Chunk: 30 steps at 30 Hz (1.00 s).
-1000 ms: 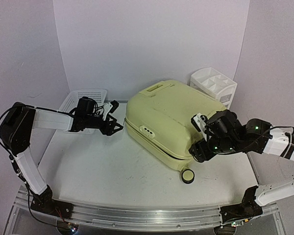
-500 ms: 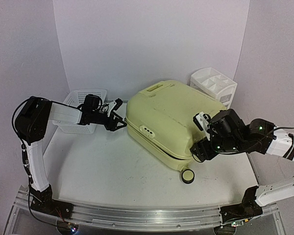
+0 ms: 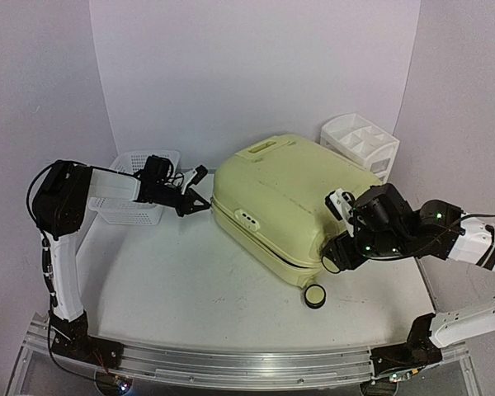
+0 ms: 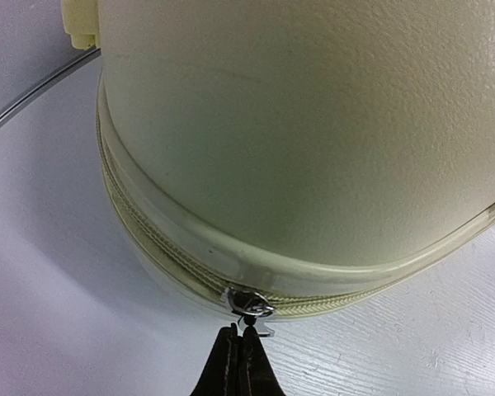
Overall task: Open, take out, and arrange the luggage
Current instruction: Rotate the luggage at the center of the board.
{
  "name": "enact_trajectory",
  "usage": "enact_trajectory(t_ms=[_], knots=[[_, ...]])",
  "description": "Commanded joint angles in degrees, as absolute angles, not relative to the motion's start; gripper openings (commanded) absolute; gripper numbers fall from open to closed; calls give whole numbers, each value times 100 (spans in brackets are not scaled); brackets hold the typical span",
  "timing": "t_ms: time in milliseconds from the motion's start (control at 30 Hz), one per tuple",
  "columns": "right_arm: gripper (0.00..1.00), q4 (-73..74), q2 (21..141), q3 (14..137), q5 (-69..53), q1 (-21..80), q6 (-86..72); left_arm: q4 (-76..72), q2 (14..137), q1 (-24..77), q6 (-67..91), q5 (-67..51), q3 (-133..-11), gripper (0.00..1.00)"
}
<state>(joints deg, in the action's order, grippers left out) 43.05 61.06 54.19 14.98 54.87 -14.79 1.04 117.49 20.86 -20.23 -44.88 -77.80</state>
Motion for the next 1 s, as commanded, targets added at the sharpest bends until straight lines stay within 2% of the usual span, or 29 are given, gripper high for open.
enact_trajectory(t_ms=[0, 300, 400, 533, 633, 800, 967], knots=[[60, 4210, 6098, 5573, 1513, 5463, -1485, 181, 11723, 2136, -2118, -4393, -8042, 0], [63, 4227, 6034, 5492, 1465, 5458, -1562, 180, 11398, 2135, -2235, -4243, -7772, 0], [64, 4228, 5971, 5438, 1469, 5463, -1582, 176, 11297, 2127, -2308, -4188, -7605, 9], [65, 4228, 5963, 5419, 1486, 5458, -1591, 176, 11242, 2127, -2380, -4050, -7432, 31], [65, 4228, 5991, 5429, 1485, 5465, -1591, 167, 11299, 2127, -2382, -4087, -7433, 42], [65, 4228, 6020, 5427, 1457, 5459, -1620, 180, 11430, 2060, -2287, -4387, -7534, 52], [65, 4228, 6032, 5442, 1492, 5458, -1613, 179, 11596, 2048, -2303, -4497, -7702, 54]])
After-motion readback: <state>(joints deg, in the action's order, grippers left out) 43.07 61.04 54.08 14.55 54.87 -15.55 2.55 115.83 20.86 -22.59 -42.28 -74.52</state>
